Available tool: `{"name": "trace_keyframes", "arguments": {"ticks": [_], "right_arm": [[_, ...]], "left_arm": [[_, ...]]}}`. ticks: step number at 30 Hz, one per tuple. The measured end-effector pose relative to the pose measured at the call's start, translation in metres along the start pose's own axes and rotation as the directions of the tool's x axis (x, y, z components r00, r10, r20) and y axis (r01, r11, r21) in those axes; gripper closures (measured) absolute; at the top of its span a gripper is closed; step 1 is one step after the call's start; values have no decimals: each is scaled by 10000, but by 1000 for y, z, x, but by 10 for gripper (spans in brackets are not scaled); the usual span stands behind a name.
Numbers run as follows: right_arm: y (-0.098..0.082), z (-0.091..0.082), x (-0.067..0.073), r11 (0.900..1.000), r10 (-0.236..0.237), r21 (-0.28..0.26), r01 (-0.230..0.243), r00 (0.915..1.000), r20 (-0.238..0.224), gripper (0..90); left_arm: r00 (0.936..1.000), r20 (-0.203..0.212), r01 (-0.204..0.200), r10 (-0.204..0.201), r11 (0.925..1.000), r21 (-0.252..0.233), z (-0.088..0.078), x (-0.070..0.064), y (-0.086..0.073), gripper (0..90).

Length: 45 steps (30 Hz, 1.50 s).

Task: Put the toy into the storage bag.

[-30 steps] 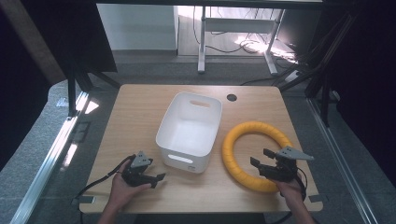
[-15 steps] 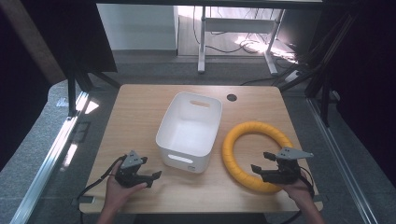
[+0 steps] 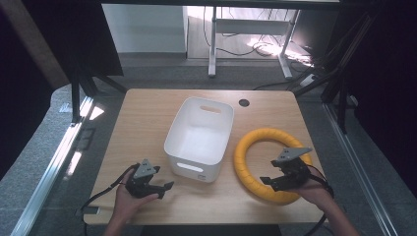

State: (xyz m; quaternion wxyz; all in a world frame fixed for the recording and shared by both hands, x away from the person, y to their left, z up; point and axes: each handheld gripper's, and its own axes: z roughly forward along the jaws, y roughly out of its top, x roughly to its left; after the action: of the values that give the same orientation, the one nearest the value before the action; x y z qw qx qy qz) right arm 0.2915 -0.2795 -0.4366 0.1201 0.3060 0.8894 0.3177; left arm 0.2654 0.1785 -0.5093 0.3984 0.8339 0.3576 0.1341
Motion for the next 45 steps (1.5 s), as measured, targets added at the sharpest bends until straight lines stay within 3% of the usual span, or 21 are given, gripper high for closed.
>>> {"name": "trace_keyframes", "arguments": {"ticks": [4, 5, 10, 11, 12, 15, 16, 17, 18, 19, 21, 25, 26, 27, 29, 36, 41, 43, 45], "right_arm": [[6, 10, 1, 9978, -218, 620, 243, 9989, -409, 284], [8, 16, 4, 9938, -331, 1034, 400, 9971, -679, 285], [10, 27, 10, 9830, -466, 1715, 656, 9925, -1126, 293], [9, 32, 14, 9752, -541, 2057, 818, 9892, -1366, 297], [9, 34, 16, 9703, -611, 2235, 923, 9879, -1426, 299], [6, 45, 20, 9431, -811, 3081, 1250, 9851, -1515, 309], [6, 45, 20, 9431, -811, 3081, 1250, 9851, -1515, 309], [5, 52, 20, 9258, -853, 3541, 1326, 9856, -1461, 316], [4, 55, 20, 9206, -833, 3681, 1306, 9864, -1417, 318], [4, 55, 20, 9206, -833, 3681, 1306, 9864, -1417, 318], [1, 64, 19, 9058, -868, 4022, 1332, 9875, -1316, 327], [-1, 71, 17, 8965, -847, 4223, 1337, 9875, -1329, 341], [-1, 72, 17, 8914, -907, 4318, 1382, 9875, -1288, 345], [-2, 75, 17, 8796, -1084, 4505, 1528, 9865, -1230, 350], [-2, 77, 19, 8711, -1165, 4634, 1626, 9851, -1266, 365], [-3, 81, 19, 8532, -1223, 4910, 1759, 9826, -1395, 415], [-1, 82, 19, 8469, -1288, 4985, 1852, 9809, -1457, 487], [1, 82, 20, 8348, -1253, 5175, 1879, 9801, -1537, 511], [2, 82, 20, 8307, -1221, 5253, 1845, 9809, -1513, 513]], "left_arm": [[10000, 15, -62, 62, 9998, 184, 3, 0, 0, 218], [10000, 22, -71, 71, 9998, 191, 3, 0, -1, 218], [9999, 60, -84, 83, 9998, 176, 2, 0, -1, 218], [9999, 88, -94, 92, 9997, 215, 2, 0, -1, 218], [9999, 88, -94, 92, 9997, 215, 2, 0, -1, 218], [9998, 148, -143, 138, 9993, 344, 4, 0, -1, 219], [9998, 148, -143, 138, 9993, 344, 4, 0, -1, 219], [9998, 163, -146, 140, 9992, 370, 5, -1, -1, 219], [9998, 163, -146, 140, 9992, 370, 5, -1, -1, 220], [9997, 158, -165, 159, 9990, 406, 5, 0, -1, 220], [9997, 170, -195, 187, 9988, 440, 6, 0, -2, 219], [9996, 191, -216, 207, 9986, 480, 7, -1, -2, 219], [9996, 200, -214, 205, 9986, 477, 7, -1, -2, 219], [9996, 198, -219, 210, 9986, 482, 7, -1, -2, 219], [9996, 188, -228, 219, 9986, 485, 7, -1, -2, 219], [9994, 262, -233, 220, 9985, 502, 8, -1, -2, 221], [9994, 264, -227, 214, 9985, 508, 8, -1, -2, 221], [9994, 261, -240, 227, 9983, 524, 9, -1, -2, 221], [9994, 260, -245, 232, 9983, 522, 9, -1, -2, 221]]}}
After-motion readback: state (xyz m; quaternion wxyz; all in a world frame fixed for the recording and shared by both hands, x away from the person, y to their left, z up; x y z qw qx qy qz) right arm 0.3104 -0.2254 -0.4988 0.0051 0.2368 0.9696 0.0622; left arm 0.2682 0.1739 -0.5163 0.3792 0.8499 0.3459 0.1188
